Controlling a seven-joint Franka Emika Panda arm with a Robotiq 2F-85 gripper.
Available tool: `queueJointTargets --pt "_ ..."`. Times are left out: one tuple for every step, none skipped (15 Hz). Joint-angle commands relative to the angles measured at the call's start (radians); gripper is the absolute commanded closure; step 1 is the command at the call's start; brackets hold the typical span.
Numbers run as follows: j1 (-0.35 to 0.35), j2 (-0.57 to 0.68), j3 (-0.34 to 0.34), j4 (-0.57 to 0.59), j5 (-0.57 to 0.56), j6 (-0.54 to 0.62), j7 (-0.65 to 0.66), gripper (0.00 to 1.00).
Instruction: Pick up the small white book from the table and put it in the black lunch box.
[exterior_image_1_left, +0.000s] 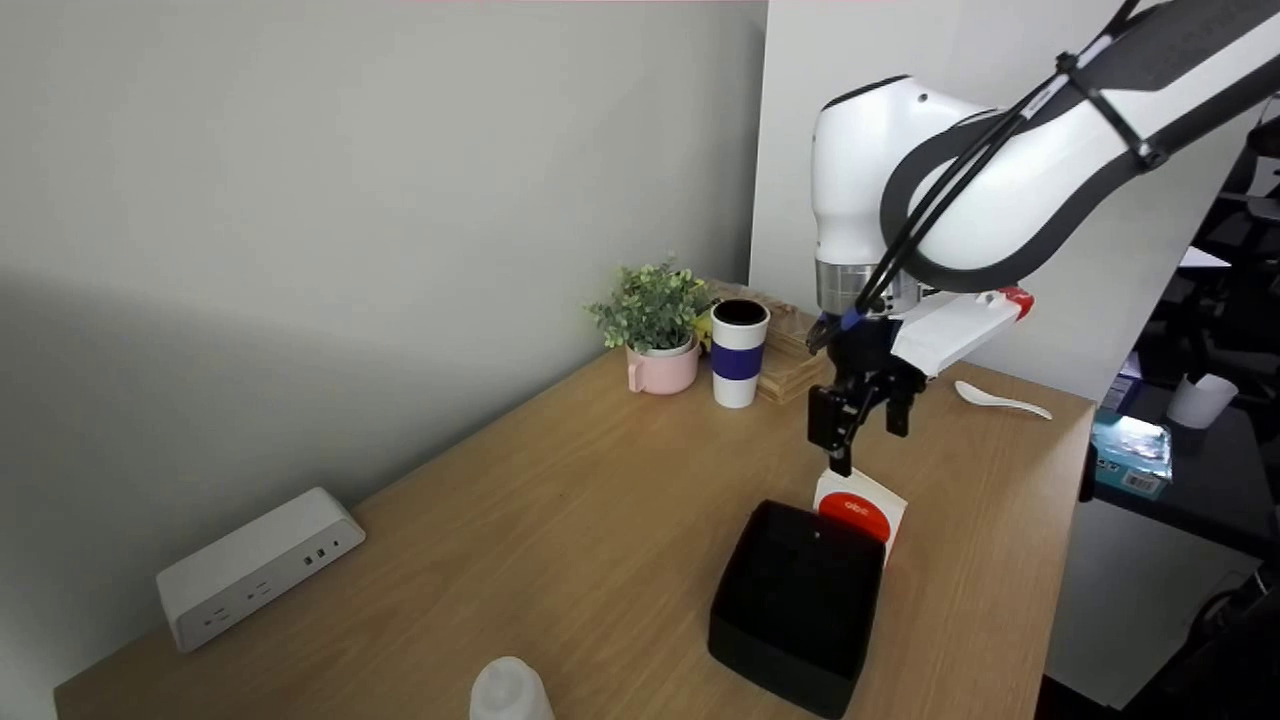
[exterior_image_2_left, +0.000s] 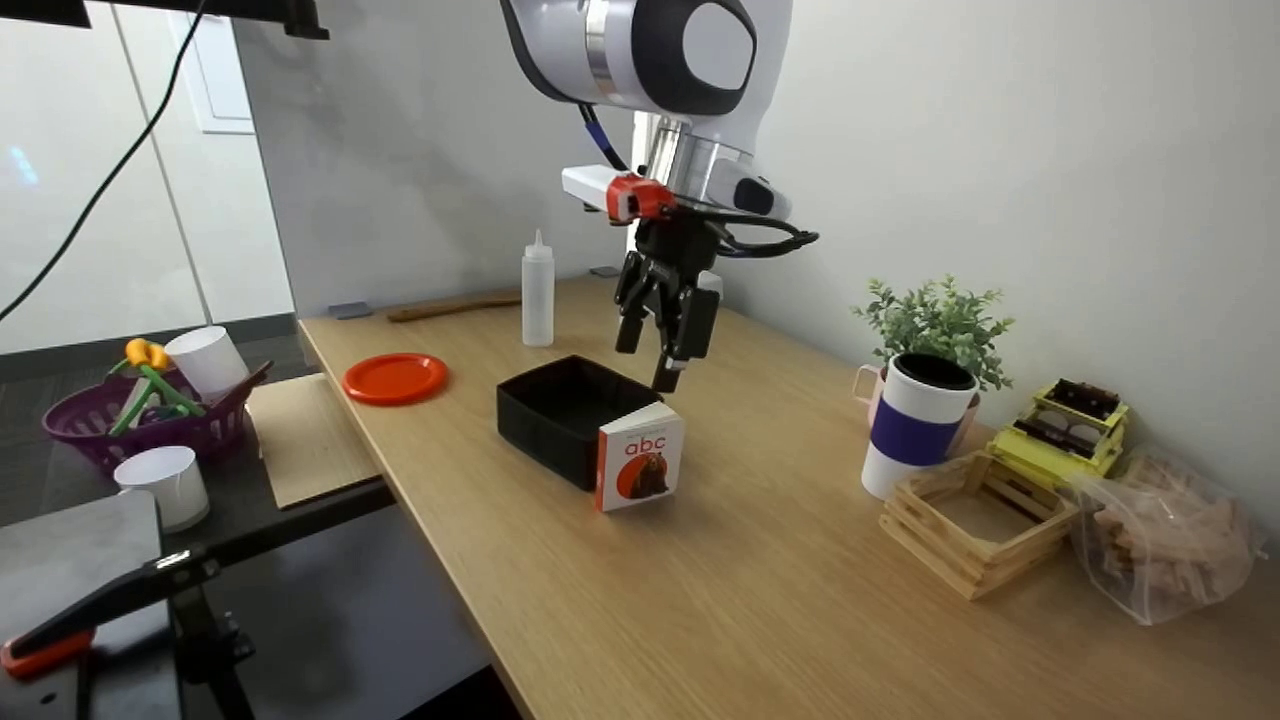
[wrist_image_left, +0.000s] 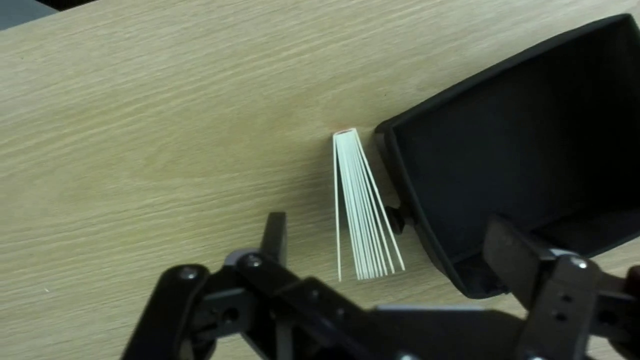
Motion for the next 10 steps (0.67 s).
queueJointTargets --pt "-0.015 -0.004 -0.006 -0.002 -0.008 0.007 -0.045 0.00" --pt "-0.028 0.008 0.003 0.013 -0.003 0.011 -0.097 0.00" --pt "-0.036 0.016 0.009 0.023 -0.002 0.011 -0.140 0.00" --pt "-0.047 0.028 0.019 0.038 0.004 0.007 -0.199 0.00" --pt "-0.055 0.037 0.027 0.050 0.007 0.005 -0.254 0.00" --pt "-0.063 0.047 0.035 0.063 0.011 0.002 -0.304 0.00" --pt "-0.069 0.058 0.043 0.077 0.013 -0.003 -0.347 0.00" --pt "-0.074 0.073 0.048 0.093 0.013 -0.007 -0.385 0.00" --pt "-0.079 0.086 0.054 0.108 0.014 -0.012 -0.418 0.00" --pt "-0.085 0.104 0.061 0.126 0.017 -0.019 -0.448 0.00"
